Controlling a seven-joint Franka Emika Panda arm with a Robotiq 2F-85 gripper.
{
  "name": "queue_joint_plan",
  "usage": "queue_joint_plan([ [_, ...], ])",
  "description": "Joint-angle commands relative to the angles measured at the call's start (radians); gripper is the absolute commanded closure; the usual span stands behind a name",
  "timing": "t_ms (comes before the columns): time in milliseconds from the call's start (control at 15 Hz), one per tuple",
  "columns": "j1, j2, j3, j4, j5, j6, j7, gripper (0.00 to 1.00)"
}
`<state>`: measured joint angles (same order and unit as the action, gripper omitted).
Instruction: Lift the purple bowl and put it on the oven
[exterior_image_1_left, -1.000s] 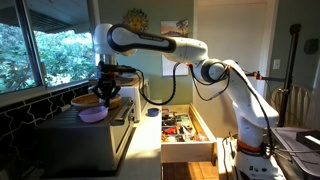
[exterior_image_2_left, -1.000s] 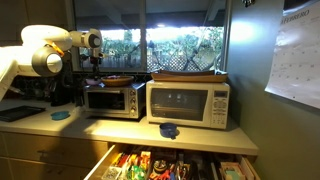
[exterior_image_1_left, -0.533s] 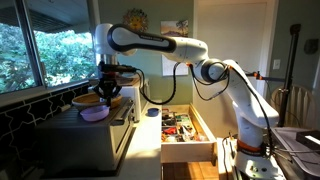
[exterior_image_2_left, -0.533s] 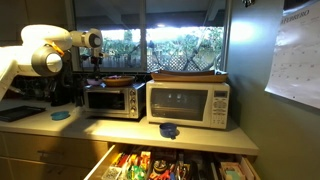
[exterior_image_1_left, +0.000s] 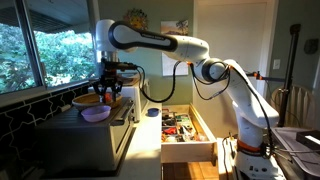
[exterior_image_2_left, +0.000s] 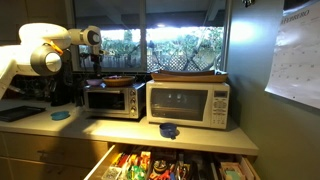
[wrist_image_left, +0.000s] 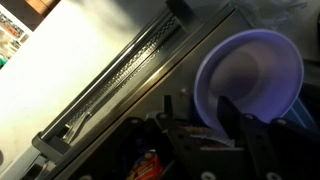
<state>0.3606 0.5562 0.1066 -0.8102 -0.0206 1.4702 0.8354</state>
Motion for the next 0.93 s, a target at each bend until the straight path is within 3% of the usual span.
queue_joint_plan([
  [0,-0.004,-0.057,0.014,-0.002,-0.028,-0.034,-0.175,0.19],
  [133,-0.015,-0.116,0.022,-0.032,-0.011,-0.044,-0.287,0.03],
  [200,-0.023,-0.146,0.029,-0.046,0.008,-0.054,-0.343,0.00],
  [667,-0.060,-0.376,0.065,-0.206,0.112,-0.170,-0.683,0.00],
  [733,-0.029,-0.281,0.050,-0.075,0.073,-0.157,-0.602,0.00],
  [867,-0.031,-0.304,0.050,-0.086,0.076,-0.161,-0.612,0.00],
])
